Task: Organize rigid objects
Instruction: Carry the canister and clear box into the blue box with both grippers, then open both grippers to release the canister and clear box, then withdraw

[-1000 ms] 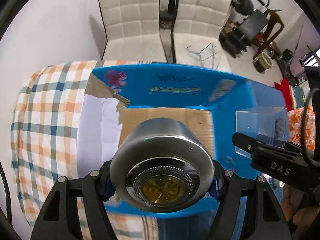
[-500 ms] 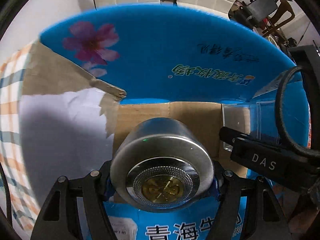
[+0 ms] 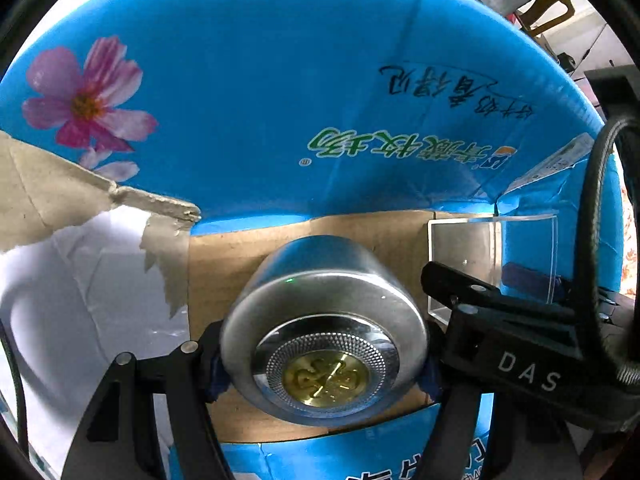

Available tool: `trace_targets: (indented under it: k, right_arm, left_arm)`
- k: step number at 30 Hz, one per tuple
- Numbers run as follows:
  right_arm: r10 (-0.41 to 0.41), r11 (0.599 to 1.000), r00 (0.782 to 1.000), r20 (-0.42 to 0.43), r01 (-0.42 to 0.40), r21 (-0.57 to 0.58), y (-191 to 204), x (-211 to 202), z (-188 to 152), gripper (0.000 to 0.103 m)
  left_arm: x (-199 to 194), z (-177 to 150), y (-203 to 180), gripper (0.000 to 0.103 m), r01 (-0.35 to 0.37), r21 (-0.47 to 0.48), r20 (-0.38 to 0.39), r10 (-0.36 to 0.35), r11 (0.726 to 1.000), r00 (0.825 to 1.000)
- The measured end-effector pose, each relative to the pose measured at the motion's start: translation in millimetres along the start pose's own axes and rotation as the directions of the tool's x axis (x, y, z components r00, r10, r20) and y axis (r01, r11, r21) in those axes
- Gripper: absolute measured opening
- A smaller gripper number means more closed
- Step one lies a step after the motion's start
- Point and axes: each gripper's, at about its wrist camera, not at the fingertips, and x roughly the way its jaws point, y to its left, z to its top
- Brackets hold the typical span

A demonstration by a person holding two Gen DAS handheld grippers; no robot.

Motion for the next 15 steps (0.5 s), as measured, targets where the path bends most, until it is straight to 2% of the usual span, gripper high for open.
trace_targets:
  k: [3, 5, 7, 9, 11, 12, 15]
  right_arm:
    - [0.002, 1.000, 1.000, 0.004, -0.002, -0.004, -5.2, -3.0, -12.5, 0.087]
    - [0.007, 1.000, 1.000, 0.009, -0.007, -0.001, -6.5, -4.9, -14.9, 0.087]
    - [0.009, 1.000, 1.000, 0.015, -0.009, 0.002, -8.2, -8.6, -17.9, 0.088]
    - [0.016, 1.000, 0.999, 0.028, -0.016, 0.000, -9.6, -15.0, -22.1, 0.091]
    - [0.021, 1.000, 0.999, 0.045, -0.020, -0.008, -9.0, -23.6, -27.1, 0.096]
    - [0.025, 1.000, 0.998, 0.056, -0.024, -0.010, -9.8, -27.6, -31.3, 0.103]
    - [0.029, 0.999, 0.996, 0.083, -0.027, -0.018, -10.8, -38.4, -43.4, 0.103]
  left_arm:
    - [-11.9, -9.3, -0.6, 0.070, -0.024, 0.002, -0.028, 0.024, 1.000, 0.999]
    - [-23.2, -15.5, -2.4, 0.077, -0.030, 0.002, -0.025, 0.030, 1.000, 0.999]
    - [-38.2, -21.5, -2.1, 0.092, -0.016, -0.004, -0.016, 0.015, 1.000, 1.000]
    - [-55.4, -28.8, -2.2, 0.097, -0.027, -0.003, -0.011, 0.027, 1.000, 1.000]
    - [-70.0, -28.7, -4.9, 0.098, -0.030, 0.000, -0.005, 0.030, 1.000, 1.000]
    - [-78.6, -23.7, -8.8, 0.099, -0.032, -0.001, 0.003, 0.032, 1.000, 0.999]
    - [-100.0, -20.3, -10.7, 0.103, -0.061, 0.001, 0.015, 0.061, 0.998, 0.998]
